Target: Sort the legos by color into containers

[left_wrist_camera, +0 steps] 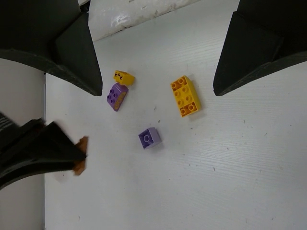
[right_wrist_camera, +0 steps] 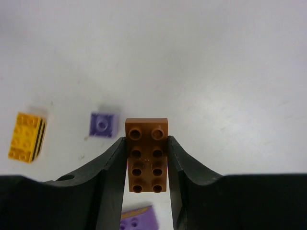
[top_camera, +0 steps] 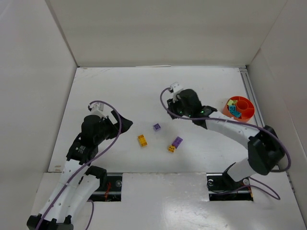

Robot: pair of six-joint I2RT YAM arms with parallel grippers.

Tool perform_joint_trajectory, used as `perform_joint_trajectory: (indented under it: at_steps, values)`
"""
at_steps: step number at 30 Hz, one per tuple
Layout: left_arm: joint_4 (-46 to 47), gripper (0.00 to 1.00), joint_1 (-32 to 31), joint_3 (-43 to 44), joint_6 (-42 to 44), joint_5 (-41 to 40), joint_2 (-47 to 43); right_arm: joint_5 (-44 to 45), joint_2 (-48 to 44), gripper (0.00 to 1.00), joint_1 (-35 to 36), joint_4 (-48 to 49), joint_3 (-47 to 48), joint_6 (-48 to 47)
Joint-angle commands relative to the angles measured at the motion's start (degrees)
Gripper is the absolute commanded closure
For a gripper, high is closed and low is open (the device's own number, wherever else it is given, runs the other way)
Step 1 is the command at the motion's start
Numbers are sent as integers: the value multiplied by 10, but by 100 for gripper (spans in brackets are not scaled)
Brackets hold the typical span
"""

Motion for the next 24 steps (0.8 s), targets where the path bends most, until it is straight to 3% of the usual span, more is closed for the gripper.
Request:
perform_joint_trajectory:
  at_steps: [1, 6, 8, 10, 14, 19, 24]
  values:
    - [29, 0, 2, -6, 6, 5, -8, -63, -79, 90, -74, 84, -10, -47]
    - [73, 0, 2, 5, 6, 29, 11, -79, -166, 90, -228, 90, -53, -59]
    - [102, 0, 2, 5, 6, 44, 28, -79, -206, 89, -323, 90, -76, -64]
    - [122, 0, 2, 10, 6, 50, 41, -85, -223, 89, -417, 90, -89, -64]
    - [159, 0, 2, 22, 18, 60, 98, -91, -223, 89, -529, 90, -95, -64]
    - [194, 0, 2, 33, 30, 77, 161, -9, -191, 89, -543, 90, -73, -86]
    - [214, 0, 2, 57, 36, 93, 215, -2, -177, 89, -565, 100, -66, -86]
